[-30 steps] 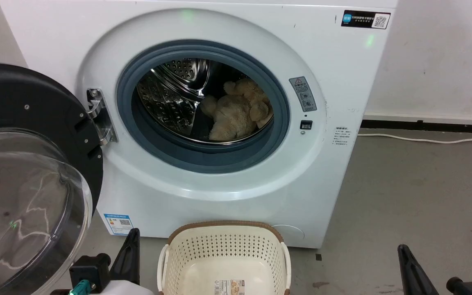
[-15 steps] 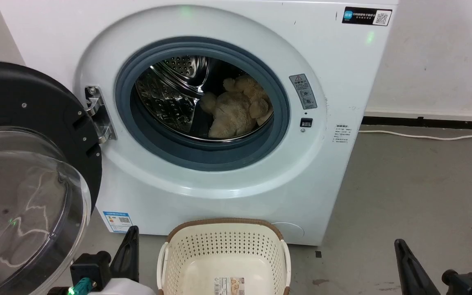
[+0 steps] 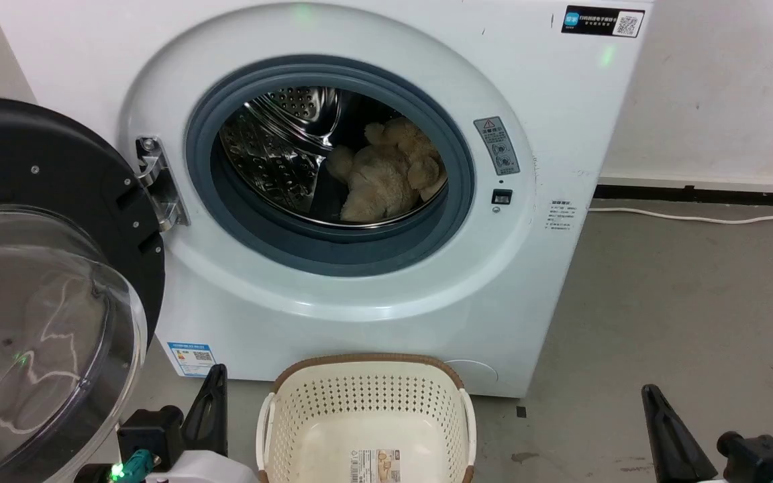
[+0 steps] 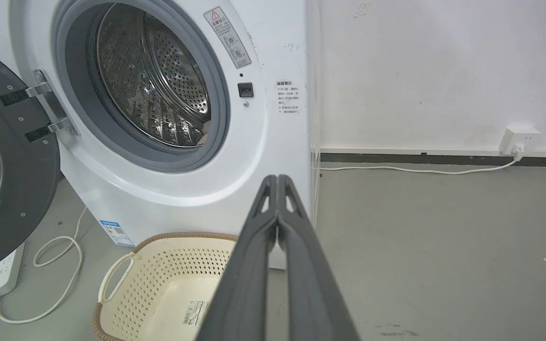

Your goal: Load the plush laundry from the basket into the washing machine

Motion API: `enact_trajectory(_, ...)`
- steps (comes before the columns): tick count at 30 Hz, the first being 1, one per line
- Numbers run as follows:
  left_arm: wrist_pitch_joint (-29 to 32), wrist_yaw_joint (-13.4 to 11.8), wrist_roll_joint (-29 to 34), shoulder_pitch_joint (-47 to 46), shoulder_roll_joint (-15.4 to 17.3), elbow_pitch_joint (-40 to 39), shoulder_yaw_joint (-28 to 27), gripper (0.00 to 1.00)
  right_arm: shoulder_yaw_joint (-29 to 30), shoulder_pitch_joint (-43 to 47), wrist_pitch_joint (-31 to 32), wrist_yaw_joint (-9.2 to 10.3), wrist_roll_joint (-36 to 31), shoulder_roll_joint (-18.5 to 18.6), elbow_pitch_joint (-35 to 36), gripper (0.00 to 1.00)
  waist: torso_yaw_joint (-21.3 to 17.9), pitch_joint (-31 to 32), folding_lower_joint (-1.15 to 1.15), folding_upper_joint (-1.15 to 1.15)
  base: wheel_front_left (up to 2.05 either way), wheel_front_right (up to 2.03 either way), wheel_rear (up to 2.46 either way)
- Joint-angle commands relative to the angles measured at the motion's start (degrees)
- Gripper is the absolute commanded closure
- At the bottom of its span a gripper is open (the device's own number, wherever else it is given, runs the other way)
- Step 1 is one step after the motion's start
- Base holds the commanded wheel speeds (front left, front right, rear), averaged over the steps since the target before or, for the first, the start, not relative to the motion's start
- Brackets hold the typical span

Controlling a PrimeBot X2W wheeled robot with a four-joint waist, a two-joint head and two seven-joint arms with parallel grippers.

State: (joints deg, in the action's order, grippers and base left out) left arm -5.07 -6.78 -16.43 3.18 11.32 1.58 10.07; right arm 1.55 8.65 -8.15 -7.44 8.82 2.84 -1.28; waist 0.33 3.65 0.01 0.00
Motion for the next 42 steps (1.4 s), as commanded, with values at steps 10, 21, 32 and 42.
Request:
enact_trajectory(10,0.72,1.10,2.48,-1.13,-1.23,-0.42,-1.53,1.00,-0.29,-2.11,1.01,-0.02,-1.55,0.02,0.43,1.00,-0.04,-0.43,0.00,0.00,0.00,0.00,0.00)
enact_trajectory(21,1.39,1.97,4.61,-1.44,-2.33,-0.60,-2.83,1.00,-0.49,-3.11,2.10,-0.02,-2.66,0.02,0.56,1.00,-0.08,-0.92,0.00,0.00,0.00,0.00,0.00)
enact_trajectory(32,2.05,2.84,6.75,-1.76,-3.44,-0.78,-4.15,1.00,-0.68,-4.11,3.20,-0.03,-3.77,0.02,0.69,1.00,-0.13,-1.42,0.00,0.00,0.00,0.00,0.00)
enact_trajectory(42,2.66,3.63,8.69,-2.04,-4.44,-0.94,-5.33,1.00,-0.85,-5.02,4.19,-0.03,-4.79,0.02,0.81,1.00,-0.17,-1.87,0.00,0.00,0.00,0.00,0.00)
